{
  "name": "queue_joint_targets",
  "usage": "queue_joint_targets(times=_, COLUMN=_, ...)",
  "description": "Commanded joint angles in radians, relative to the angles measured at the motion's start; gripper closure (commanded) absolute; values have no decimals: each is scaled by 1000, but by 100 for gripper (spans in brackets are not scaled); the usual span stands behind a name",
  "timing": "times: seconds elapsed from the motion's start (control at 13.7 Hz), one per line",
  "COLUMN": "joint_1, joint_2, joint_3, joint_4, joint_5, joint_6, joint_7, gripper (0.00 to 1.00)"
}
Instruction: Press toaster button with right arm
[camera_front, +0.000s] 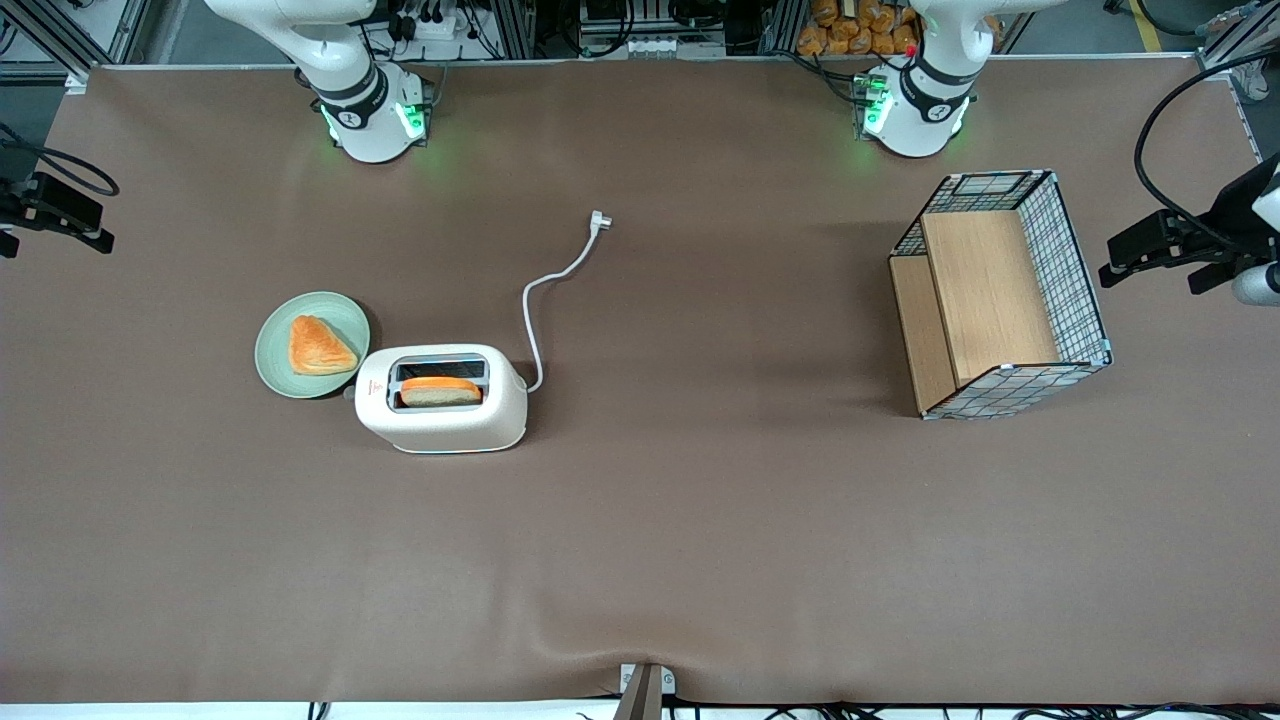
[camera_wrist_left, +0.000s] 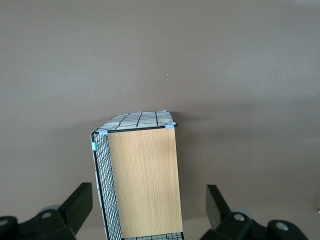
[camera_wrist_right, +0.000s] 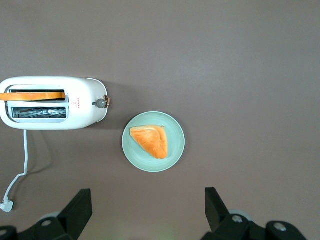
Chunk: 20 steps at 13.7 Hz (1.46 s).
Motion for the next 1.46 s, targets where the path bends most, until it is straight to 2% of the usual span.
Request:
queue_joint_targets(times=0.0, joint_1=-16, joint_2=-18, joint_3=16, joint_4=-18, joint_5=-24, joint_6=10, joint_7=1, gripper=0)
queue_joint_targets(times=0.59, joint_1=8, joint_2=-12, joint_3=14, joint_4=-6, joint_5=-30, joint_6=7, joint_7=0, gripper=0)
queue_joint_targets(times=1.39, joint_1=-7, joint_2=0, joint_3=13, joint_4=-1, joint_5=-28, joint_6=13, joint_7=-2, gripper=0)
